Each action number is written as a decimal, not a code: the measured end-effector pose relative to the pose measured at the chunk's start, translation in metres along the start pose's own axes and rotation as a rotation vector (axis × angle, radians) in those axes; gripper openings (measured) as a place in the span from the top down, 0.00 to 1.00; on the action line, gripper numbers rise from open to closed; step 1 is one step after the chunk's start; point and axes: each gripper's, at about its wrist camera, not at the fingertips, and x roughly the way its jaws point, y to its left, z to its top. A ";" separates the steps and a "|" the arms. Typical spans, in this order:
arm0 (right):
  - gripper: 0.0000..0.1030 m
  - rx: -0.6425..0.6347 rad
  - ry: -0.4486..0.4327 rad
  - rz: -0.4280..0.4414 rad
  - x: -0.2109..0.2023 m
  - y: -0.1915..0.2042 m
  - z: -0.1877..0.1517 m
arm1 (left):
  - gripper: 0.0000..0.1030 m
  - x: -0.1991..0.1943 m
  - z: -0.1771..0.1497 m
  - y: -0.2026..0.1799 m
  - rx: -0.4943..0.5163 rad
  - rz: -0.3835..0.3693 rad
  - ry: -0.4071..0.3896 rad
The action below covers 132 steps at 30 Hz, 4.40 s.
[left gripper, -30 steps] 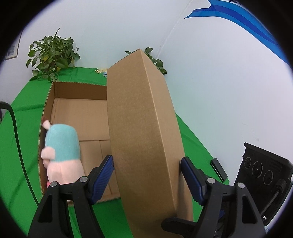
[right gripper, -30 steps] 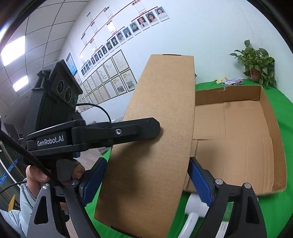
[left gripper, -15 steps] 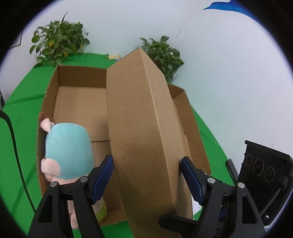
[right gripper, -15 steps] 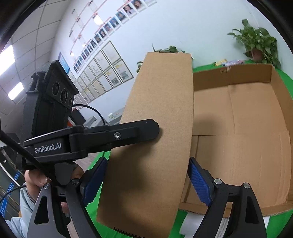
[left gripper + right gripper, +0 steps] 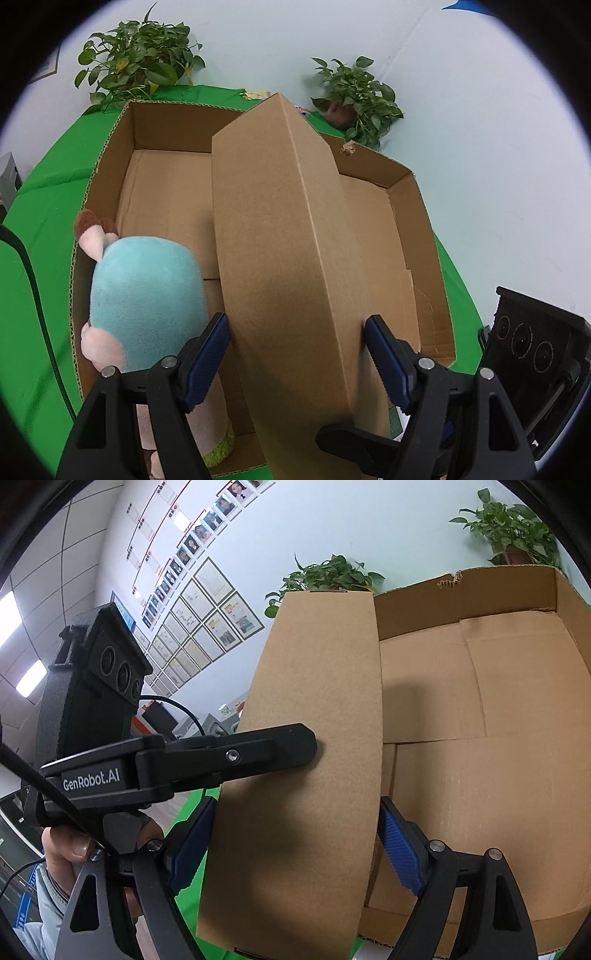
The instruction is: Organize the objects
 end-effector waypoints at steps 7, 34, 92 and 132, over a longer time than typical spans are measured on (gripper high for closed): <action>0.20 0.013 -0.024 0.047 0.000 0.000 0.010 | 0.28 -0.009 0.012 -0.008 0.020 0.073 -0.017; 0.36 0.022 0.166 -0.002 0.050 -0.039 -0.007 | 0.42 0.020 0.000 0.002 -0.020 0.163 0.048; 0.00 -0.158 -0.061 -0.420 -0.027 0.054 -0.030 | 0.24 -0.079 -0.073 -0.039 0.136 0.392 -0.333; 0.01 -0.168 -0.198 -0.632 -0.204 0.049 -0.112 | 0.19 -0.099 -0.151 -0.087 0.116 0.423 -0.471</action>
